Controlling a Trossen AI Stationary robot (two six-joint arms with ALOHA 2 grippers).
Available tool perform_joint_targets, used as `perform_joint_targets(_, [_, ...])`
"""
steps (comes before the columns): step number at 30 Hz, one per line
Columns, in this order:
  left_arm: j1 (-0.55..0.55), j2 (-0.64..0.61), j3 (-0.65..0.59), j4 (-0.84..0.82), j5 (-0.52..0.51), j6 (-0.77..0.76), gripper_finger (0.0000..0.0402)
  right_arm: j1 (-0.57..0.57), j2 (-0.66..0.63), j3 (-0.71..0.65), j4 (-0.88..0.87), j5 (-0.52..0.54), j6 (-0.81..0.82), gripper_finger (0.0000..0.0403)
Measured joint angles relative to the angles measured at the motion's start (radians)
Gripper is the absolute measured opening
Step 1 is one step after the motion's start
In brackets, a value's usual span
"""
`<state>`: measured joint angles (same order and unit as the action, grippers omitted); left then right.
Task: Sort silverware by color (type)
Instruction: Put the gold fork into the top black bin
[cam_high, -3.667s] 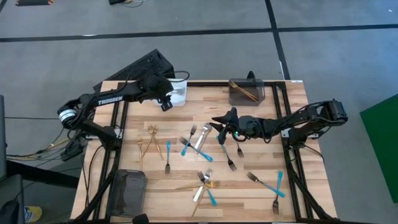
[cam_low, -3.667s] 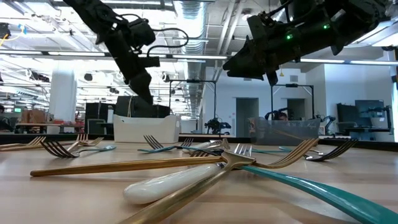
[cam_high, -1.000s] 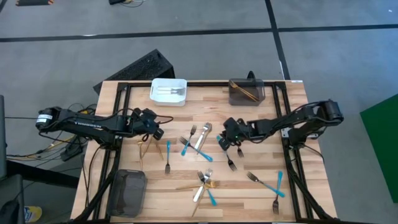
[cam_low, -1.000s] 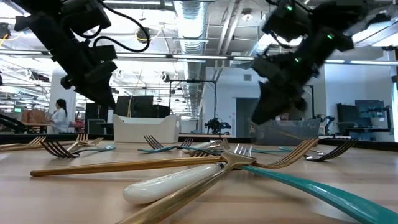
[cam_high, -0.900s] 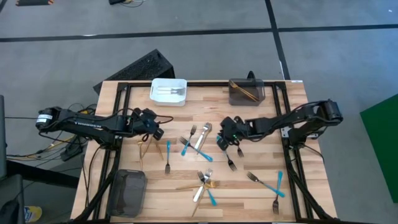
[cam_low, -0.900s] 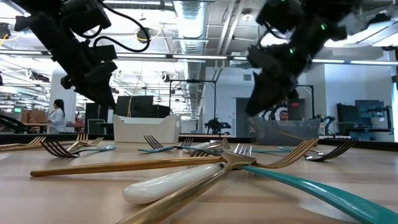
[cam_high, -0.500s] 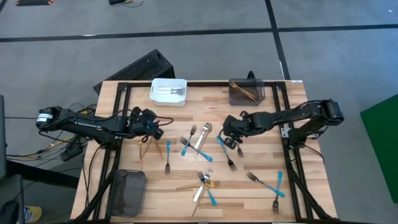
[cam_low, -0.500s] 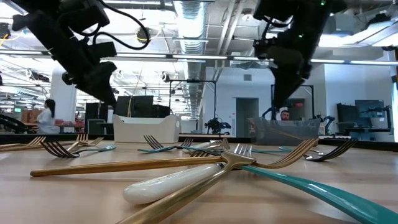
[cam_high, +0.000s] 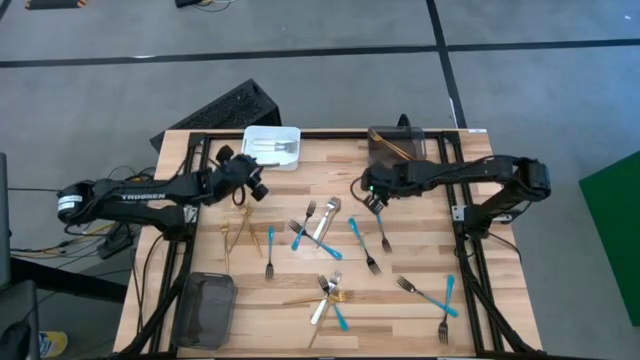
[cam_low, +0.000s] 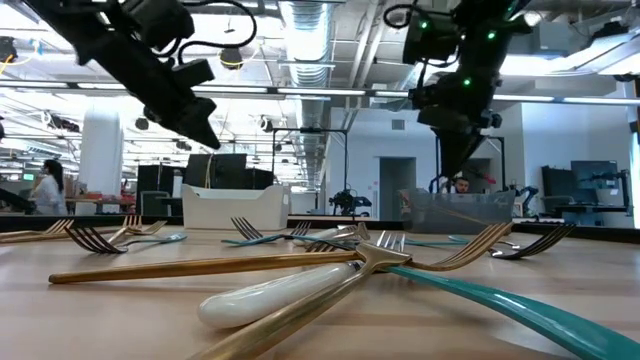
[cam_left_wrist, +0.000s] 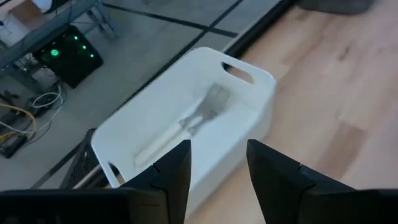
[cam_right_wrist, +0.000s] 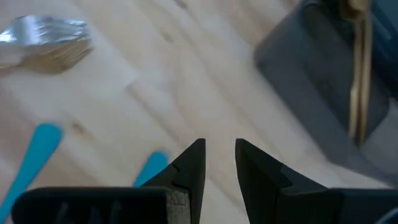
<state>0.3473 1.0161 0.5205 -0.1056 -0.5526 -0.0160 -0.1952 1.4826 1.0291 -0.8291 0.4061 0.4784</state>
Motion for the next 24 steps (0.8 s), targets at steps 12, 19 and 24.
perform_joint_targets(12, [0.173, 0.000, 0.000, -0.001, 0.099, -0.031, 0.0144, -0.021, 0.000, 0.006, -0.074, -0.044, 0.055, 0.0112])
perform_joint_targets(19, [0.152, 0.000, 0.000, -0.045, 0.141, -0.080, 0.0143, 0.138, 0.000, 0.006, -0.241, -0.060, 0.264, 0.0112])
perform_joint_targets(24, [0.106, 0.000, 0.000, -0.111, 0.186, -0.157, 0.0143, 0.298, 0.000, 0.006, -0.299, -0.098, 0.411, 0.0112])
